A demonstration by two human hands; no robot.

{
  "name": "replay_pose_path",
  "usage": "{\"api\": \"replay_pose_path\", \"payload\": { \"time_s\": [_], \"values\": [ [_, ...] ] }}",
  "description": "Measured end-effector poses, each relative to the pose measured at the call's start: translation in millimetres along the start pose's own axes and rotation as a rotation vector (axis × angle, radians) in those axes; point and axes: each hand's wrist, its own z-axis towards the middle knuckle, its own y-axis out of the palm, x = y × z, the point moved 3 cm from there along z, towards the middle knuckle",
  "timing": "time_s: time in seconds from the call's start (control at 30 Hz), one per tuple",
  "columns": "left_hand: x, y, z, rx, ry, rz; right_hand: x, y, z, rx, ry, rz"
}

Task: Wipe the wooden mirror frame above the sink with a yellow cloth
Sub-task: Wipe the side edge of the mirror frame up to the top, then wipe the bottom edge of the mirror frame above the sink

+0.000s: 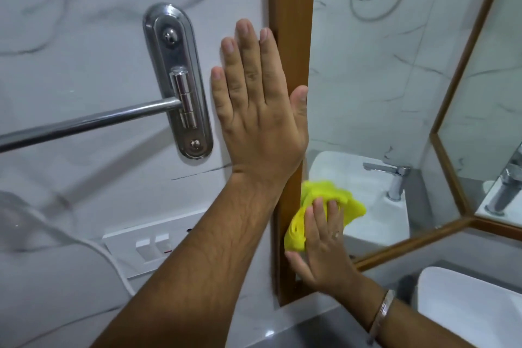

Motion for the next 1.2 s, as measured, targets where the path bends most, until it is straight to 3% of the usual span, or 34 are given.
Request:
{"api": "replay_pose_path", "payload": {
  "time_s": [0.13,0.2,0.3,0.53,0.63,0.87,1.03,1.2],
  "values": [
    [-1,1,0,0.002,0.014,-0.008,-6,51,-111,-0.229,0.03,-0.098],
    [-1,1,0,0.01,0.007,-0.006,-10,63,-137,-0.266,0.065,-0.14],
    [-1,1,-2,0.009,0.014,-0.014,-16,63,-125,-0.215,0.104,-0.126],
    [-1,1,0,0.008,0.01,-0.004,-6,-3,12,0.013,0.02,0.018],
    [-1,1,0,0.01,-0.001,-0.006,-4,6,0,0.021,0.027,0.041],
    [-3,1,0,0.035,0.035,0.032,-27,72,-147,-0.284,0.295,0.048],
    [-6,8,-73,-0.129,0.25,0.055,-29,71,-140,-0.209,0.404,0.083],
    [-1,18,-191,-0.328,0.351,0.108,-19,74,-139,-0.123,0.688,0.267]
  ]
}}
